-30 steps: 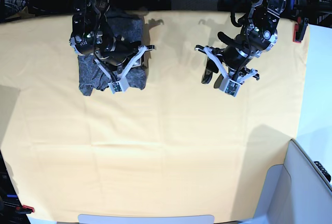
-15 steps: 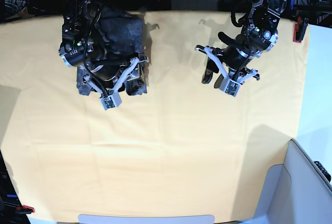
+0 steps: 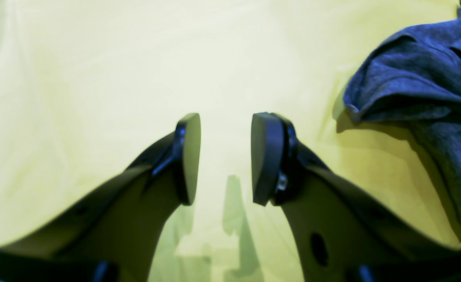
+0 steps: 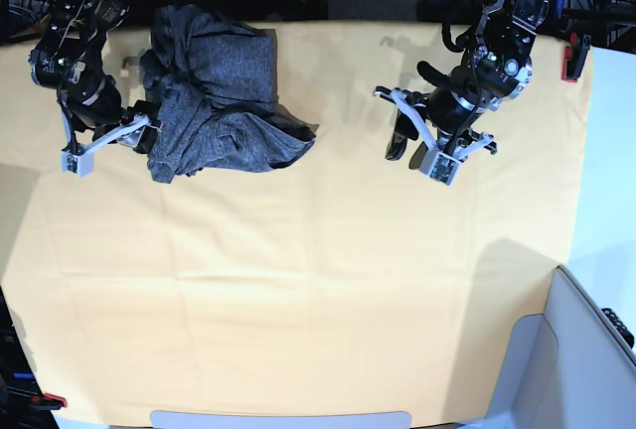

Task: Fold the T-shirt properly
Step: 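Lift the right gripper off and regrasp the stack's edge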

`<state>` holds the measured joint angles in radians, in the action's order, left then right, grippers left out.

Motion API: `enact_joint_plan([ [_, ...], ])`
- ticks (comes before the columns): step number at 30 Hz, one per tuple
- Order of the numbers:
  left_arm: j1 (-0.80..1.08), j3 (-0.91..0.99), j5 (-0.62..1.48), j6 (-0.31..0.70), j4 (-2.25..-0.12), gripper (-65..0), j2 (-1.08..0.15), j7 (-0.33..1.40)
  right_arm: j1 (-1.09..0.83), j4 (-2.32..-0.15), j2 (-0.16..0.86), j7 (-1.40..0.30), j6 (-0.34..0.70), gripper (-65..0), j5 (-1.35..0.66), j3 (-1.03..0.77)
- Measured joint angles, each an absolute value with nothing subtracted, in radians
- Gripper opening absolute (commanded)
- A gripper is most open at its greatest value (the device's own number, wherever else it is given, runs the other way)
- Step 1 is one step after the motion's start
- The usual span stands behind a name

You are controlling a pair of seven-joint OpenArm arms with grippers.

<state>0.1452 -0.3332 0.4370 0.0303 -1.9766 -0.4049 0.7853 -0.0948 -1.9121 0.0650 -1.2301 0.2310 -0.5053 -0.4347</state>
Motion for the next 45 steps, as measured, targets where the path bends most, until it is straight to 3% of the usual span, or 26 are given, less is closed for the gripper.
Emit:
enact_joint_plan([
  [4,0.144,-0.334,0.437,0.03,-1.977,-43.9,-0.405,0.785,-0.079,-1.851,0.022,-1.208,0.234,-65.0,-0.53,-0.427],
  [13,0.147,-0.334,0.437,0.03,-1.977,-43.9,-0.405,0.785,-0.084,-1.8,0.003,-1.2,0.233,-64.1,-0.525,-0.429],
  [26,0.147,-0.334,0.437,0.03,-1.974,-43.9,-0.405,0.786,-0.168,-2.008,0.006,-1.22,0.232,-64.3,-0.521,-0.375],
  [36,0.147,-0.335,0.437,0.03,-1.972,-43.9,-0.405,0.786,-0.187,-2.007,0.052,-1.219,0.231,-64.3,-0.518,-0.13],
  [45,0.147,-0.334,0.437,0.03,-1.972,-43.9,-0.405,0.785,-0.191,-2.007,0.059,-1.219,0.231,-64.3,-0.522,-0.027],
])
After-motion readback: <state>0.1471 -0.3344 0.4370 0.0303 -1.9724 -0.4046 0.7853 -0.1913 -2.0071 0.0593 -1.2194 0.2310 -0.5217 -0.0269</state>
